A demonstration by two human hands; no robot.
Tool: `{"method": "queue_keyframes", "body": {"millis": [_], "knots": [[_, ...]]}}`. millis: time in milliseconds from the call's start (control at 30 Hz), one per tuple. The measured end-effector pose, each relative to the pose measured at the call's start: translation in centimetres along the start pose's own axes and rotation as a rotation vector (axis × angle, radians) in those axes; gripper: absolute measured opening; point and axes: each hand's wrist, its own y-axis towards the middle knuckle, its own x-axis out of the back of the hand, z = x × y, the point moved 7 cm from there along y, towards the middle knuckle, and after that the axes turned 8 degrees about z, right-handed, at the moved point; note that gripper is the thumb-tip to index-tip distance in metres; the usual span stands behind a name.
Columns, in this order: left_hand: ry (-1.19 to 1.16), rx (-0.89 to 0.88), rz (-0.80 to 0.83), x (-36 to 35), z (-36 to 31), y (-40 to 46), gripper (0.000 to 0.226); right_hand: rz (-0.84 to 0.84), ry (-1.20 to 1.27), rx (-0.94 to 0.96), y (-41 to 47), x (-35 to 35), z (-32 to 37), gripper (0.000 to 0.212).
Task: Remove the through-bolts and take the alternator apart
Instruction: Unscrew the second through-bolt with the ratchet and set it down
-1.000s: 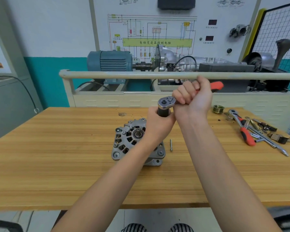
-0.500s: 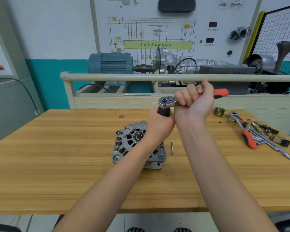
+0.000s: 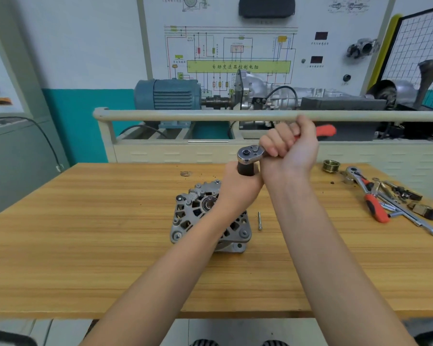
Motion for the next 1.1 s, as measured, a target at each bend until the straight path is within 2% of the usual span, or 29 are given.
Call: {"method": "queue_keyframes", "body": {"millis": [67,133,200,300,367,433,567,633,667,733,800,867,933,1000,1100], "knots": [[-0.078,-0.067,-0.098,0.1,-0.1,-0.4,0.023,0.001,0.004,0.071,-0.7,0.1,0.5,0.042],[-0.080,-0.097,-0.117,0.0,-0.4,-0.7,0.019,0.037,-0.008,-0.026,-0.3,-0.1,0.3,0.046],[0.007,-0.057,-0.024,-0.4,-0.3,-0.6,0.024,0.080,-0.023,-0.236,0.7,-0.4,-0.3,0.053],[0.161,0.013,0.228,-1.0,-0.5,0.0,0.036,0.150,-0.024,-0.533,1.5,-1.1,-1.6,0.051],[0.164,0.037,0.363,-1.2,-0.6,0.1,0.037,0.166,-0.009,-0.599,1.5,-1.3,-2.1,0.050],[0.133,0.051,0.358,-1.0,-0.3,0.3,0.037,0.120,0.010,-0.504,1.5,-1.1,-2.0,0.050],[0.055,-0.002,0.017,0.0,0.1,0.4,0.027,-0.009,-0.005,-0.033,0.5,0.1,0.1,0.043],[-0.022,-0.051,-0.103,0.0,-0.2,-0.1,0.016,-0.024,0.012,0.075,-0.4,0.4,0.7,0.041],[-0.028,-0.063,-0.122,-0.1,-0.3,-0.2,0.017,-0.015,0.018,0.071,-0.5,0.5,0.9,0.042],[0.029,-0.049,-0.069,-0.4,-0.3,-0.2,0.021,0.025,0.015,-0.056,0.1,0.3,0.7,0.049],[0.105,-0.012,0.070,-0.6,-0.5,0.0,0.029,0.089,0.006,-0.289,1.0,-0.3,-0.1,0.053],[0.128,0.022,0.275,-1.0,-0.7,0.1,0.037,0.143,0.006,-0.499,1.6,-0.8,-1.1,0.052],[0.133,0.052,0.416,-1.2,-0.8,0.1,0.041,0.164,0.016,-0.610,1.7,-1.1,-1.8,0.050],[0.165,0.060,0.396,-1.0,-0.6,0.2,0.042,0.148,0.013,-0.587,1.7,-1.1,-2.1,0.052],[0.151,0.024,0.179,-0.6,-0.3,0.4,0.026,0.057,0.015,-0.281,1.6,-0.3,-0.9,0.054]]}}
